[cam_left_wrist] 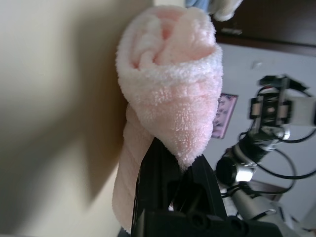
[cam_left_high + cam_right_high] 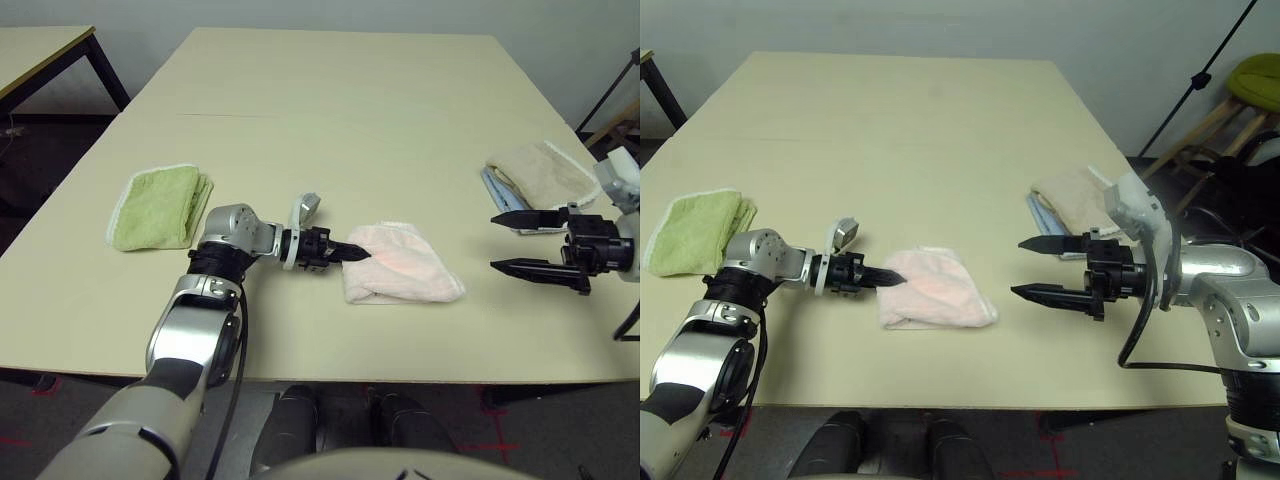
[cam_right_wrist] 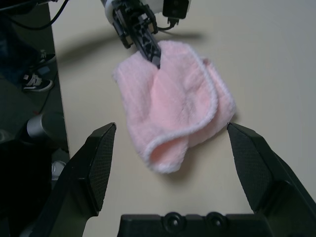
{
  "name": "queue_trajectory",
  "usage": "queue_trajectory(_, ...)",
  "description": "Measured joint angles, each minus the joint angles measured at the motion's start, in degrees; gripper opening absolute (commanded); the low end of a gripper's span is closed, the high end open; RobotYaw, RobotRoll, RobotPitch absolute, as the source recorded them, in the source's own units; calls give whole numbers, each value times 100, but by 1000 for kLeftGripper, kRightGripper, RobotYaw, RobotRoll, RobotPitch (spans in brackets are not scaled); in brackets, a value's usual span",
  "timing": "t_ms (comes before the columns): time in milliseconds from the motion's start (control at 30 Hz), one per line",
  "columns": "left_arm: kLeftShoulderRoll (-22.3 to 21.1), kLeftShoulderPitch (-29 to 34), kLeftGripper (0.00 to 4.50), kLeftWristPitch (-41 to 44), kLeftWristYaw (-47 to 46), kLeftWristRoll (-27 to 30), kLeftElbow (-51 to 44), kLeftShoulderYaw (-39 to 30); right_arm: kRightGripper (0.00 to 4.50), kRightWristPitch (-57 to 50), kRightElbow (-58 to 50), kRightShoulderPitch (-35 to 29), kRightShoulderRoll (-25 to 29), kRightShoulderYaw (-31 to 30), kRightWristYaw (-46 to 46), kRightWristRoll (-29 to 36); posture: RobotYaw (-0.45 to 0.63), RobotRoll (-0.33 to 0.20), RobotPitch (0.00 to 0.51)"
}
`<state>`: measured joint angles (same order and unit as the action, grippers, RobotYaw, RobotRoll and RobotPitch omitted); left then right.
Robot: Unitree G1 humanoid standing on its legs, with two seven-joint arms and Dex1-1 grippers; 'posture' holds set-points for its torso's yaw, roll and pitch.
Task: Fold the towel and set it aside.
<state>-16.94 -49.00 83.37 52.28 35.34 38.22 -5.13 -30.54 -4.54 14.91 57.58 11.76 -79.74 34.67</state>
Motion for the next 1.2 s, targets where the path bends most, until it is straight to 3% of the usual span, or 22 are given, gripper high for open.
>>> queue_trajectory(133,-177,71,9,146,-72,221,-216,-480,4500,64,180,119,-6,-172,-77,-116,76,0,122)
queue_trajectory(333,-765,-111,9,-41,-597,516,-191,-1837,4500,227,531,490,-107,-451,-180,-268,122,0,117)
queue_trajectory(467,-1335,-415,9,-916,-1104,573,86,-2772,4500,347,796,760,-235,-653,-235,-390,141,0,114)
queue_trajectory(633,-1680,-463,9,-2418,-1660,588,525,-3546,4500,487,1022,984,-371,-863,-306,-508,163,0,111)
queue_trajectory(900,-2059,-127,9,-4138,-2229,507,1194,-3882,4500,574,1169,1145,-506,-925,-380,-568,165,0,113)
queue_trajectory(1200,-1983,490,9,-4349,-2347,530,1258,-3780,4500,608,1167,1137,-519,-944,-385,-573,156,0,114)
